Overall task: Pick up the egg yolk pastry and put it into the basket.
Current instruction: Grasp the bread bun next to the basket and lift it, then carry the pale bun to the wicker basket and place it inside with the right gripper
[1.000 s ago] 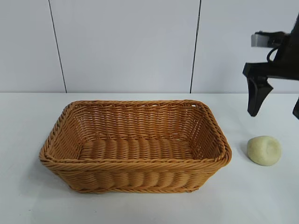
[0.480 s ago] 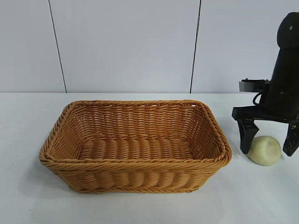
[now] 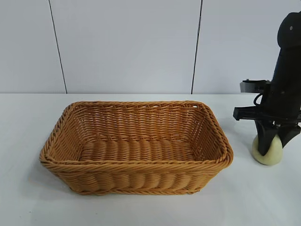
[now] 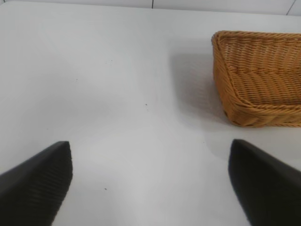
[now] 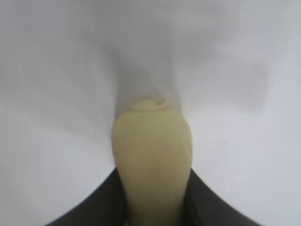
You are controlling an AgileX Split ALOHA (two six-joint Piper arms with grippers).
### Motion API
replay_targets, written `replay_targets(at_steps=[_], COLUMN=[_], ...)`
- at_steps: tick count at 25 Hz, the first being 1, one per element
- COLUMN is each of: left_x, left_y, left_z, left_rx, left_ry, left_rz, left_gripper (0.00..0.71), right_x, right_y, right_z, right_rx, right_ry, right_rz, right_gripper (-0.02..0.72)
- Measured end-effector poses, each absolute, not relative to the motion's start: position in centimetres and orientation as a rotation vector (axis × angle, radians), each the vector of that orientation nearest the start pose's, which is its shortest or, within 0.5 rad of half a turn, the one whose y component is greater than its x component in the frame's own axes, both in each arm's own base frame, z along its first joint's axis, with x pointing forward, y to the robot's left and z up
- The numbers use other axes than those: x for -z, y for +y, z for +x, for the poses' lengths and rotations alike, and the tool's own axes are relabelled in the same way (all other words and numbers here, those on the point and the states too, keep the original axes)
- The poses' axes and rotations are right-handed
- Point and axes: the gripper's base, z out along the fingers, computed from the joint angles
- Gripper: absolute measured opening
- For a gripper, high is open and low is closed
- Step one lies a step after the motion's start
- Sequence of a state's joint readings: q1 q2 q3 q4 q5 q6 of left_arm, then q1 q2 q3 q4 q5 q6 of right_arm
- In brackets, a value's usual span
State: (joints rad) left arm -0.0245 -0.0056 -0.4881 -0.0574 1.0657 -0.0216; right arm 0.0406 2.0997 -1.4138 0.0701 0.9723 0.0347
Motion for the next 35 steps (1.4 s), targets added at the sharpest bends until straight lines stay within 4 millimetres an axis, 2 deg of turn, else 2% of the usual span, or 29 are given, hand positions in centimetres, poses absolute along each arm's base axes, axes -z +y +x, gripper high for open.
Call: replay_targets(at_steps=[5,8,11,14,17,21,26,29,33,35], left_x=[-27.4,-27.4,-27.4,-27.4,-27.4,-27.4,-27.4,-27.4,-27.4,-27.4], left_y=[-0.4,-0.4,-0.4,-0.4,-0.4,-0.4,-0.4,-0.4,-0.4,-0.4], left_z=[-0.5,-0.5,-0.5,-0.5,-0.5,-0.5,-0.5,-0.5,-0.5,-0.5], left_rx=[0.097,0.097,0.097,0.097,0.097,0.097,0.097,0.097,0.097,0.097], left_ry=[2.056,2.056,2.056,2.056,2.055,2.055,2.055,2.055,2.055,2.055], left_rz=[0.006,0.006,0.006,0.006,0.006,0.006,0.006,0.006,0.006,0.006], left_gripper=[0.694,0.694,0.694,0.694,0.694,0.694,0.694,0.694,0.694,0.694], right_x=[-19.1,-21.9,-23.8,-25.1,-25.6,-25.7,-25.7,-25.7,-25.2,-24.2], right_y=[2.2,2.3,2.5,3.9,6.3,10.9,17.4,20.4,23.3,24.4], right_z=[40.9,41.9,42.3,42.1,41.7,40.7,38.4,37.0,35.8,35.7], right_rx=[-0.102,-0.107,-0.114,-0.121,-0.136,-0.153,-0.186,-0.201,-0.221,-0.224], right_ry=[3.096,3.044,2.983,2.952,2.942,2.933,2.910,2.886,2.858,2.851], right_rz=[0.032,0.022,0.014,-0.037,-0.121,-0.282,-0.516,-0.623,-0.690,-0.717], right_gripper=[0.136,0.136,0.136,0.136,0.136,0.136,0.136,0.136,0.136,0.136])
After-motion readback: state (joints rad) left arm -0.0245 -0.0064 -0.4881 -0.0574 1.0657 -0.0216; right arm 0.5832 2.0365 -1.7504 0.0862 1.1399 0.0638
